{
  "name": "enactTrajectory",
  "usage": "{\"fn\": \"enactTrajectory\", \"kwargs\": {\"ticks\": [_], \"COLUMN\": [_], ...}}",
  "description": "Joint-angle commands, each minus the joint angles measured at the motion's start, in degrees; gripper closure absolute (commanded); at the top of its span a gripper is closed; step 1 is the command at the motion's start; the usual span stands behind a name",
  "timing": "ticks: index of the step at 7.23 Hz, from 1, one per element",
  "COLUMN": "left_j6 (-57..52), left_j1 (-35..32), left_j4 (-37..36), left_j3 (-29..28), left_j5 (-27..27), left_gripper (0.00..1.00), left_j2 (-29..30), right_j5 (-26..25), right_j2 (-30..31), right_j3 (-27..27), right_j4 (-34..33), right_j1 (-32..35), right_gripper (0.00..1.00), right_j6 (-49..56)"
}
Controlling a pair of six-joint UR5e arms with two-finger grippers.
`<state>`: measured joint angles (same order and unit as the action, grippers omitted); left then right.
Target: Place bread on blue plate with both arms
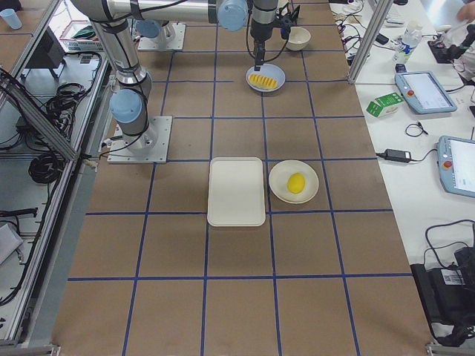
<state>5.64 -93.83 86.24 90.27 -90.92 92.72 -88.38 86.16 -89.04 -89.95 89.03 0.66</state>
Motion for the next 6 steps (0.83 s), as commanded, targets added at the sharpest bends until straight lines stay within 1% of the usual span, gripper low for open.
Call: {"fn": "enactTrajectory", "kwargs": {"ticks": [1, 6], "left_j6": [0.25, 0.25], "left_j1": [-0.12, -0.12], "left_j4": [0.16, 0.42], "left_j3": [0.08, 0.26], "left_j5": [-0.13, -0.4], "left_gripper": [0.0, 0.0], "left_j2": [-0.25, -0.96], "right_j5": [0.58, 0.58], "right_j2": [-0.21, -0.12], "right_j3": [-0.08, -0.08], "right_j4": [-0.31, -0.31], "right_j1": [0.0, 0.0], "right_gripper": [0.0, 0.0], "right_j6": [0.04, 0.04]}}
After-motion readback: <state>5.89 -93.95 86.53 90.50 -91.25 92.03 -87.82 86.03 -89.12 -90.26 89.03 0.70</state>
